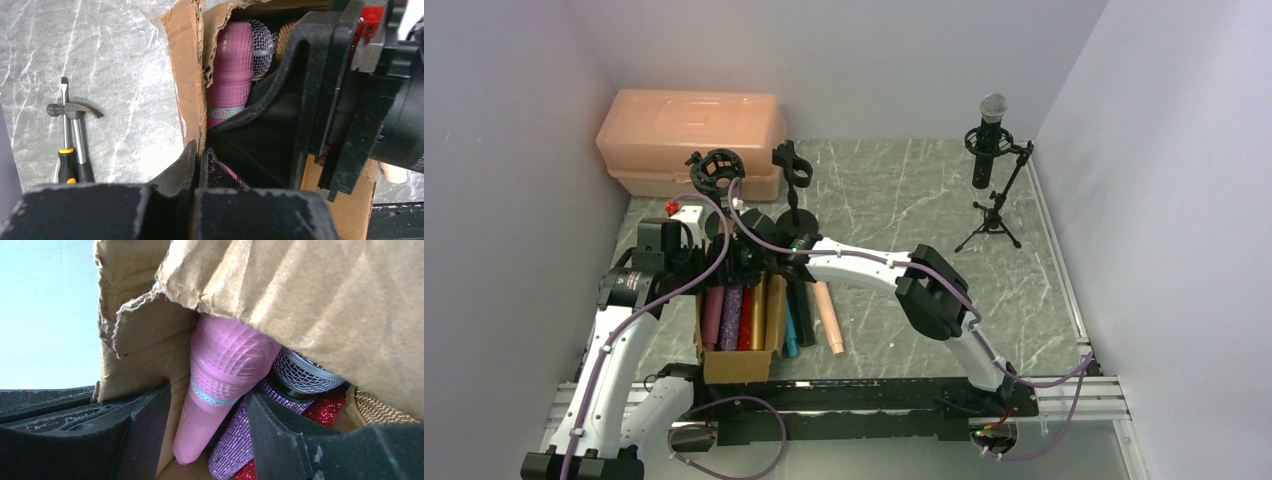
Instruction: Attach the microphones to the stand
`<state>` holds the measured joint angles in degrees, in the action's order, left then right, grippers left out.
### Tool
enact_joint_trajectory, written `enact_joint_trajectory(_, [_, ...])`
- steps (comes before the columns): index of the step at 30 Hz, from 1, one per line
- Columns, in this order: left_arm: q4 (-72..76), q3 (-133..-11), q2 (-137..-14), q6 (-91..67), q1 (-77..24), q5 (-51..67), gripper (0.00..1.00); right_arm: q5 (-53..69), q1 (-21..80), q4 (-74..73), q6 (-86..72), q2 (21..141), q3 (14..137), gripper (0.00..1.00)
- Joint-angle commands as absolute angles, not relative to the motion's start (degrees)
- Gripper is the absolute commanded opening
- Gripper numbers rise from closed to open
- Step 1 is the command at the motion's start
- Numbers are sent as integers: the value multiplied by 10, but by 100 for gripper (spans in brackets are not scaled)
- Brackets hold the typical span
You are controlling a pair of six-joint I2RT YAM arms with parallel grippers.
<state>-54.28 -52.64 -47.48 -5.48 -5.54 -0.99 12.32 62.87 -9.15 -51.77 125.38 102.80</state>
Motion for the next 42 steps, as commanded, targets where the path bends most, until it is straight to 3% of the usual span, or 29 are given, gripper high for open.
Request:
enact_joint_trajectory(1, [-496, -569, -462, -68, -57, 31, 0, 108, 641, -73, -529, 1268, 1059, 59])
enact_joint_trajectory(7, [-494, -579, -462, -74, -57, 53, 0, 89, 656, -63, -534, 1282, 1065, 53])
enact_joint_trajectory(9, [-494, -577, -463, -72, -57, 46, 0, 87, 657, -54, -531, 1273, 1065, 43])
enact_joint_trajectory(12, [-497, -574, -459, -70, -57, 30, 0, 62, 656, -19, -512, 1222, 1031, 19])
enact_joint_trajectory(16, [-482, -563, -443, -69, -57, 2, 0, 59, 651, 22, -491, 1158, 977, 7])
enact_joint_trajectory(25, [-489, -551, -462, -66, -57, -57, 0, 155, 599, 19, -457, 1025, 882, 3])
enact_joint_trajectory(30, [-487, -547, -462, -62, -57, -57, 0, 201, 543, -101, -384, 937, 813, 0])
enact_joint_trajectory(35, [-476, -541, -461, -66, -57, -47, 0, 183, 464, -171, -344, 857, 667, 0])
enact_joint_trajectory(42, [-476, -536, -462, -66, -57, -33, 0, 106, 419, -211, -321, 832, 565, 0])
